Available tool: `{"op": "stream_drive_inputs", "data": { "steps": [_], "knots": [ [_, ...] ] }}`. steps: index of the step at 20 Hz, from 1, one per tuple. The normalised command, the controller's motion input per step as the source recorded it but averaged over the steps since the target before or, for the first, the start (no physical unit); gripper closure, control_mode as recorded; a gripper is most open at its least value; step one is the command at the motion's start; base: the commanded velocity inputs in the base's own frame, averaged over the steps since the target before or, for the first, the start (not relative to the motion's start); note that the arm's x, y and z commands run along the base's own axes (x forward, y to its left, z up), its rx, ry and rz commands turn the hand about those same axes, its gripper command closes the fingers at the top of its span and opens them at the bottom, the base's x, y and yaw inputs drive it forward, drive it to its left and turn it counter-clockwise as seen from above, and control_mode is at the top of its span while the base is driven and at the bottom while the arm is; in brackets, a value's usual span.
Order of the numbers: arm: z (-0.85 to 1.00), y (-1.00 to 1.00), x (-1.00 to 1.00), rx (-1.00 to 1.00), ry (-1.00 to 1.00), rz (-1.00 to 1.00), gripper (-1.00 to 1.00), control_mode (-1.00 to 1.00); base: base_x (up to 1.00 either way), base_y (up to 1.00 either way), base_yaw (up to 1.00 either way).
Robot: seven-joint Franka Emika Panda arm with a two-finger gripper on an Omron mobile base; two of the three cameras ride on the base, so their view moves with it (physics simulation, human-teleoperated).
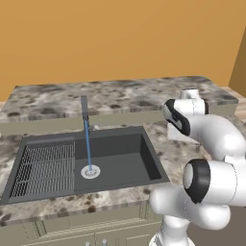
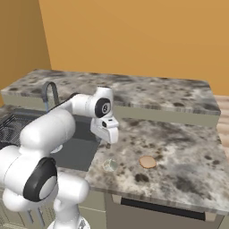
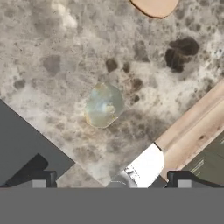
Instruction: Turn on the sink faucet. Then move the garlic from the counter to the sink. Turn off the sink. Move the vegetable from the sink to the pot next to the stove. Finally move the pot to the center burner.
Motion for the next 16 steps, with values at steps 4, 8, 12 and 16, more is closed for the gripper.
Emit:
{"op": "stream_drive_inputs", "data": {
  "steps": [4,8,12,16],
  "knots": [
    [-0.5,-0.19,-0.23,0.0,0.22,-0.03,-1.0,-1.0,0.0,0.0,0.0],
    [-0.37,-0.14,-0.31,0.0,0.14,-0.03,-1.0,-1.0,0.0,0.0,0.0],
    [-0.17,-0.01,-0.13,0.0,0.02,0.0,-1.0,-1.0,0.0,0.0,0.0],
    [-0.13,-0.01,-0.07,0.0,0.0,0.0,-1.0,-1.0,0.0,0.0,0.0]
  ]
}}
